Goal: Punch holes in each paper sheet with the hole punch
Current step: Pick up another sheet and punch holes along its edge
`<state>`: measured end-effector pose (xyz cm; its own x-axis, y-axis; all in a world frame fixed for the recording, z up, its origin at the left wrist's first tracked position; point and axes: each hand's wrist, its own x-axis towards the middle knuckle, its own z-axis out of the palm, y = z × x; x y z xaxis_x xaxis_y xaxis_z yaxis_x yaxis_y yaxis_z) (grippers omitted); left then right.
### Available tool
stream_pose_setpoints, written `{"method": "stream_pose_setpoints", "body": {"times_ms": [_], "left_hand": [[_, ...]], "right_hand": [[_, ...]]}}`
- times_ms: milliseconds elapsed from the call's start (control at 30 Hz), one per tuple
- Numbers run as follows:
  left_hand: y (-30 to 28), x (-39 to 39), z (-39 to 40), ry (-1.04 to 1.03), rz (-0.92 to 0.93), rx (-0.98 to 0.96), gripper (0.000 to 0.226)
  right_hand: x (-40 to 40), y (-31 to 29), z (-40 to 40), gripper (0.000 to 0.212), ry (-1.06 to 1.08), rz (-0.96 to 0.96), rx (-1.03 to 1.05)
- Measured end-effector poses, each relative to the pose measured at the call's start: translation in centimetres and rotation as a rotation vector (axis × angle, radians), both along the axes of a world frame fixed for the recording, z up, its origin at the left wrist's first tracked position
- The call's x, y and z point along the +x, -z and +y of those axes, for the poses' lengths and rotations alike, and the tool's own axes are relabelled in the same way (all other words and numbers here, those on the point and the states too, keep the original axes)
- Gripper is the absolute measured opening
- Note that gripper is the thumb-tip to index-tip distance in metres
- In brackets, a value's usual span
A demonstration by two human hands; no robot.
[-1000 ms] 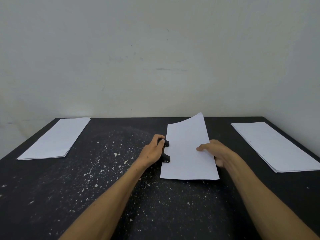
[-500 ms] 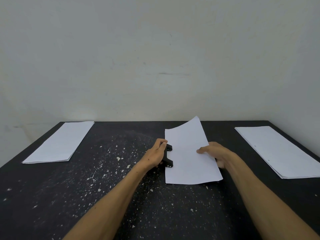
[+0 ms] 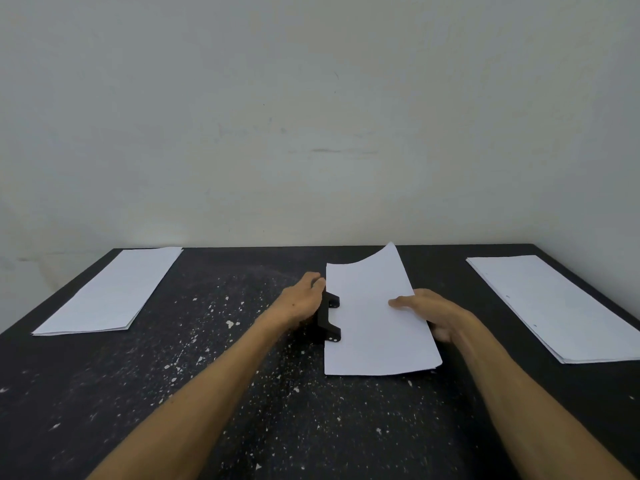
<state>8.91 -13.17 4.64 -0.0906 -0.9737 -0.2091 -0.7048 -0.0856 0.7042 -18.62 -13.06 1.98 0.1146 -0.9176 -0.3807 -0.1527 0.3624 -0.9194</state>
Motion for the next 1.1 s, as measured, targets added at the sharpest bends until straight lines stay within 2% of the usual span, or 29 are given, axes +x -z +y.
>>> {"method": "stream_pose_setpoints", "body": {"times_ms": [67,133,267,433,667,900,1100], "left_hand": [[0.3,-0.7,-0.4,-0.061,-0.174,-0.151,0.060],[0.7,-1.7,-0.5,-0.052,-0.214,-0.248,0.061],[1.7,-3.7,-0.3,0.147,-0.243,-0.224,0.061],[3.7,-4.3,-0.6,0.166,-0.424,-0.297,0.053],[5.0,-3.7,-1.1,0.151,-0.436,-0.315,0.047],[4.9,-3.5,-0.6,0.126,-0.295,-0.318,0.046],[4.9,-3.4,-0.2,0.121,-0.254,-0.325,0.049]], "right_hand": [[0.0,0.1,0.0,0.027,-0.007,-0.018,-0.001],[0.0,0.0,0.0,0.027,-0.008,-0.029,0.004],[0.0,0.1,0.0,0.028,0.003,-0.036,0.014],[0.1,0.1,0.3,0.024,-0.004,-0.013,-0.003],[0.1,0.8,-0.1,0.027,-0.004,0.026,-0.015],[0.1,0.8,0.0,0.027,-0.006,0.036,-0.015],[0.2,0.7,0.1,0.027,-0.008,0.037,-0.014]]}}
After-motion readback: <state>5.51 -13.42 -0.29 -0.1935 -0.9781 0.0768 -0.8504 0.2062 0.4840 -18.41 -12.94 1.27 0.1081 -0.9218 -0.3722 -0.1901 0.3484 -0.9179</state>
